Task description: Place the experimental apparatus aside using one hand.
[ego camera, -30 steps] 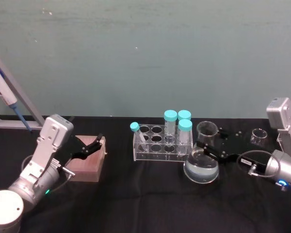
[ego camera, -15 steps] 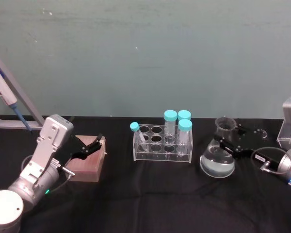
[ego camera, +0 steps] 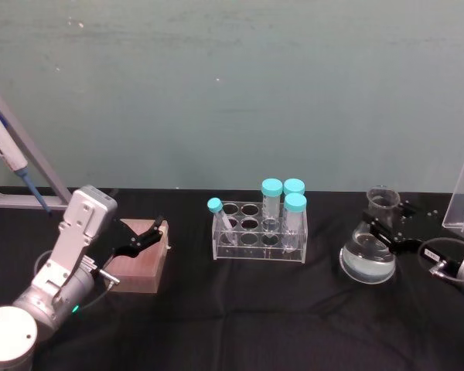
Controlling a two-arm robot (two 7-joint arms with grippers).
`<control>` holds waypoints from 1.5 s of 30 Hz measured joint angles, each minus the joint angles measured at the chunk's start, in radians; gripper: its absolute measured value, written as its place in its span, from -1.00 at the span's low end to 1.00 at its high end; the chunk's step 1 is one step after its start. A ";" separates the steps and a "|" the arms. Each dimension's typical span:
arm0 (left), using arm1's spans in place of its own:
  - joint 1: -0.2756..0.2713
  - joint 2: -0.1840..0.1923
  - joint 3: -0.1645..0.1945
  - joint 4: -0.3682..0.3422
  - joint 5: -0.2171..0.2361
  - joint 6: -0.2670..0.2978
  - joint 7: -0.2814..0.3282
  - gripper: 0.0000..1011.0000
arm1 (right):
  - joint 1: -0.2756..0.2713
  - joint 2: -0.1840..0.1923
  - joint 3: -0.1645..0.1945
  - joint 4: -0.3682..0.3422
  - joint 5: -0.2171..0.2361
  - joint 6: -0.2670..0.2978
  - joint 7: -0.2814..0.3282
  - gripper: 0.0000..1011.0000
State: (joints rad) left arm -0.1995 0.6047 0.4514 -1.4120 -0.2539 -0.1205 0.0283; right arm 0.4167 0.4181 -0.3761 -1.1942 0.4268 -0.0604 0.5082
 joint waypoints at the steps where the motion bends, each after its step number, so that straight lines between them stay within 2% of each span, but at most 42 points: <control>1: 0.000 0.000 0.000 0.000 0.000 0.000 0.000 0.98 | -0.002 0.000 0.003 -0.002 -0.002 0.001 -0.004 -0.10; 16: 0.000 0.000 0.000 0.000 0.000 0.000 0.000 0.98 | -0.031 -0.006 0.063 -0.013 -0.051 0.004 -0.086 -0.10; 24: 0.000 0.000 0.000 0.000 0.000 0.000 0.000 0.98 | -0.033 -0.014 0.084 -0.004 -0.069 0.007 -0.091 -0.10; 45: 0.000 0.000 0.000 0.000 0.000 0.000 0.000 0.98 | -0.038 -0.029 0.109 0.011 -0.086 0.020 -0.083 -0.10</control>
State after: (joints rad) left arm -0.1995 0.6047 0.4514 -1.4120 -0.2539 -0.1205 0.0283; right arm 0.3787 0.3889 -0.2668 -1.1830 0.3408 -0.0407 0.4249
